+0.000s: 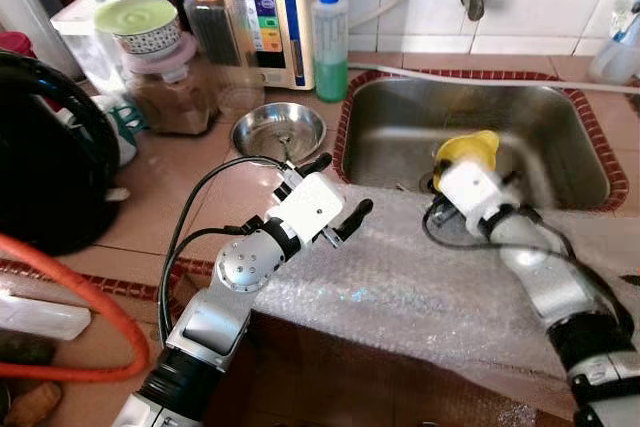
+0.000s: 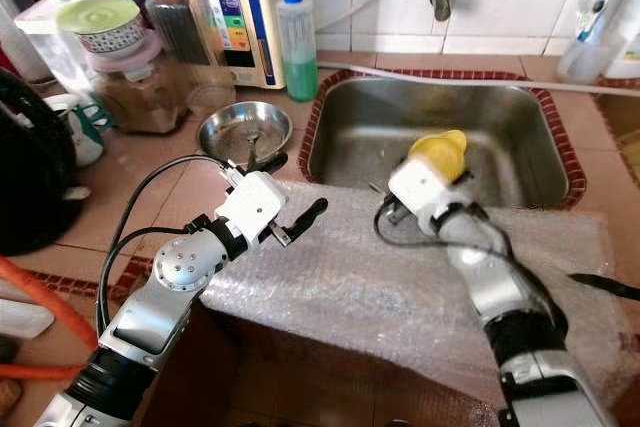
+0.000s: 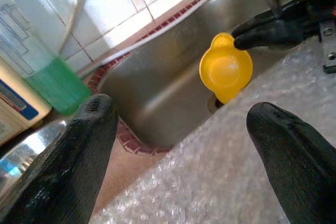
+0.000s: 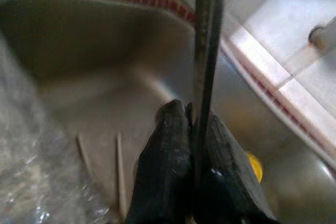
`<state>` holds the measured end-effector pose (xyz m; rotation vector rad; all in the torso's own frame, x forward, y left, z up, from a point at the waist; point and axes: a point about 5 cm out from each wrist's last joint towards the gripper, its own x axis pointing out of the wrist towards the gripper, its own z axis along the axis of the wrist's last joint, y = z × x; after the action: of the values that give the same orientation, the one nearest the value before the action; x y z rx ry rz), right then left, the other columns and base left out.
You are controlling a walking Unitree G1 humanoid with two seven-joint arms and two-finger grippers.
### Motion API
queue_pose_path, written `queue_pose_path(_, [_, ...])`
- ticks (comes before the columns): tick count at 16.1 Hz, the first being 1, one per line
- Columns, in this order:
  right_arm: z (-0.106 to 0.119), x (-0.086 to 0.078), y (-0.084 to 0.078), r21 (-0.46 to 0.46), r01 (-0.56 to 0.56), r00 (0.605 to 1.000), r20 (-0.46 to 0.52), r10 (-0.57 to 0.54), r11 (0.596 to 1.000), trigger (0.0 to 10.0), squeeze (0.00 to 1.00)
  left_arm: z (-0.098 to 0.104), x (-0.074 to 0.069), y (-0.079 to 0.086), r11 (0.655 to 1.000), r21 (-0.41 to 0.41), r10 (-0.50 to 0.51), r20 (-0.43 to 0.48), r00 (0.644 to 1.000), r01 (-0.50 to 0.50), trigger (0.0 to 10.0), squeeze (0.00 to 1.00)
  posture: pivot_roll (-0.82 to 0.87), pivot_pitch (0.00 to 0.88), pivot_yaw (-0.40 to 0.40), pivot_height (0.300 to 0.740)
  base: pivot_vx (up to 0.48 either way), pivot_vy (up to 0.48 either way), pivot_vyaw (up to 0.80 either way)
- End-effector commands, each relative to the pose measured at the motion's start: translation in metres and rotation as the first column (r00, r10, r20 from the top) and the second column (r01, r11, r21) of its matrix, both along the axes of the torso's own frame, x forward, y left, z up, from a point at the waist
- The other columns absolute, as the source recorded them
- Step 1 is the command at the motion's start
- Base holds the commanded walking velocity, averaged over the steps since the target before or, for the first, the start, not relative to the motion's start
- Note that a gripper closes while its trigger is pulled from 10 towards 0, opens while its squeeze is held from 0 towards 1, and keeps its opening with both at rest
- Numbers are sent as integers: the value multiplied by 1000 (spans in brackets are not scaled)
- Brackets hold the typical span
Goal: Kitchen organization
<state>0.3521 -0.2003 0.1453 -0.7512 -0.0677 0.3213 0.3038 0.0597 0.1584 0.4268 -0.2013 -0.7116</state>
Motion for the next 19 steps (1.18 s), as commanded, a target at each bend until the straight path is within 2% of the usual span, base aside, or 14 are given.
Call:
queue_pose_path(1, [-3, -2, 0, 5, 6, 1000, -17, -5, 1000, 0, 0, 0, -1, 1, 1000, 15, -4, 11, 1000, 4, 10000, 0, -280, 97, 141, 740, 0, 0, 0])
queue_pose_path(3, [1, -2, -17, -67, 57, 998, -4, -58, 996, 0, 0, 0, -1, 4, 1000, 18, 4, 12, 1000, -4, 10000, 0, -280, 97, 141, 740, 0, 0, 0])
queue_pose_path(6, [14, 2, -35, -87, 118, 993, 40, -114, 989, 0, 0, 1, 0, 4, 1000, 18, 7, 15, 1000, -7, 10000, 0, -281, 95, 147, 740, 0, 0, 0])
queue_pose_path(9, [26, 6, -62, -155, 195, 980, 69, -186, 969, 0, 0, 2, 1, 4, 1000, 13, 5, 13, 1000, -5, 10000, 0, -283, 96, 150, 740, 0, 0, 0])
queue_pose_path(12, [41, 11, -69, -138, 215, 973, 112, -201, 967, 0, 0, 2, 1, 4, 1000, 15, 4, 13, 1000, -4, 10000, 0, -277, 96, 150, 740, 0, 0, 0])
queue_pose_path(14, [32, 12, -72, -173, 238, 971, 72, -229, 956, 0, 0, 2, 1, 5, 1000, 17, 6, 13, 1000, -7, 10000, 0, -271, 94, 150, 740, 0, 0, 0])
queue_pose_path(15, [24, 11, -76, -192, 254, 967, 38, -251, 948, 1529, 0, 2, 1, 5, 1000, 19, 8, 13, 1000, -8, 10000, 0, -268, 93, 152, 740, 0, 0, 0])
queue_pose_path(16, [17, 10, -78, -198, 252, 966, 0, -257, 947, 10000, 0, 2, 1, 6, 1000, 20, 10, 12, 1000, -10, 10000, 0, -268, 93, 153, 740, 0, 0, 0])
queue_pose_path(17, [15, 10, -78, -196, 252, 966, -14, -260, 948, 10000, 753, 2, 1, 7, 1000, 20, 11, 10, 1000, -11, 10000, 0, -265, 93, 155, 740, 0, 0, 0])
queue_pose_path(18, [13, 10, -78, -181, 251, 965, -33, -261, 951, 10000, 1000, 2, 1, 7, 1000, 22, 11, 8, 1000, -11, 10000, 0, -266, 93, 158, 740, 0, 0, 0])
queue_pose_path(19, [12, 11, -79, -168, 251, 963, -53, -263, 953, 10000, 1000, 2, 1, 7, 1000, 24, 9, 8, 1000, -9, 10000, 0, -266, 92, 159, 740, 0, 0, 0])
